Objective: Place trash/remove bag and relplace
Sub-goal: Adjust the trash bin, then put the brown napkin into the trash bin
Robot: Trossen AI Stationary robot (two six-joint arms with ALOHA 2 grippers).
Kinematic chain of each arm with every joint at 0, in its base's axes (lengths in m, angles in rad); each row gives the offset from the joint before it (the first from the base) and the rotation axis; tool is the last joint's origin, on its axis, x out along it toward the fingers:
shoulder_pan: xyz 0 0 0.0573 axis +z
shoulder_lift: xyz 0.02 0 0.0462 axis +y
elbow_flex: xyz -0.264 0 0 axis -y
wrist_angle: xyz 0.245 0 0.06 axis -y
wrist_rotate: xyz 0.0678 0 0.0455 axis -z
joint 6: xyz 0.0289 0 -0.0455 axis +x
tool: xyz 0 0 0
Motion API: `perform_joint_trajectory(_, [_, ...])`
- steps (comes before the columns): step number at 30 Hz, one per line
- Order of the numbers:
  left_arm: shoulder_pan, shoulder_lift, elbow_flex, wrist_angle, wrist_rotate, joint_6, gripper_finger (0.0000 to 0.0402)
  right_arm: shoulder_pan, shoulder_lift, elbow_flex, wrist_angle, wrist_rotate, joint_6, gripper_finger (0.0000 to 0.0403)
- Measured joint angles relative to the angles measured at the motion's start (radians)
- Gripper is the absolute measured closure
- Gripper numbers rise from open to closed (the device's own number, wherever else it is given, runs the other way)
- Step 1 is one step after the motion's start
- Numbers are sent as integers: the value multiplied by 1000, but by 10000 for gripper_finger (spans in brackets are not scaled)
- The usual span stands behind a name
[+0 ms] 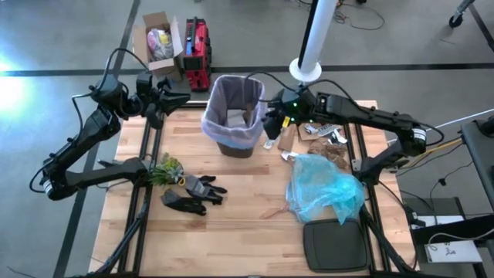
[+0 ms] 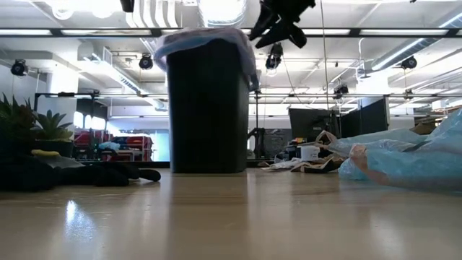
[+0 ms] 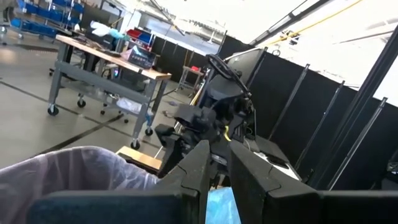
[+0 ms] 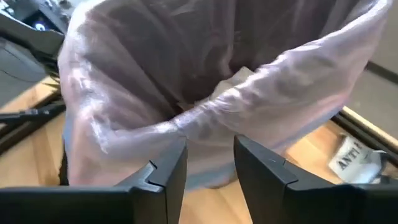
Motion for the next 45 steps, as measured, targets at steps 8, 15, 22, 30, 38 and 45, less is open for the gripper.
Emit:
perform_joint_trajectory(8, [0,-15,0,0,0,-18,359,-1,-55,0,-303,213,31,282])
perform_joint_trajectory(15, [0,-25,0,-1,0,-18,359,-111,-68,-106,-572,215,343,305])
perform_joint_trajectory(22, [0,-20,0,-12,0,-19,359,-283,-56,-293,-459,175,380,345])
perform_joint_trajectory(30, [0,-22,-1,-115,1,-45,359,-500,-33,-400,-309,186,520,353])
perform_joint_trajectory(38, [0,-23,-35,-132,0,-37,359,-594,-33,-501,-101,194,783,258])
perform_joint_trajectory(45, [0,-26,-40,-148,0,-40,359,-606,-33,-615,-63,247,1106,196])
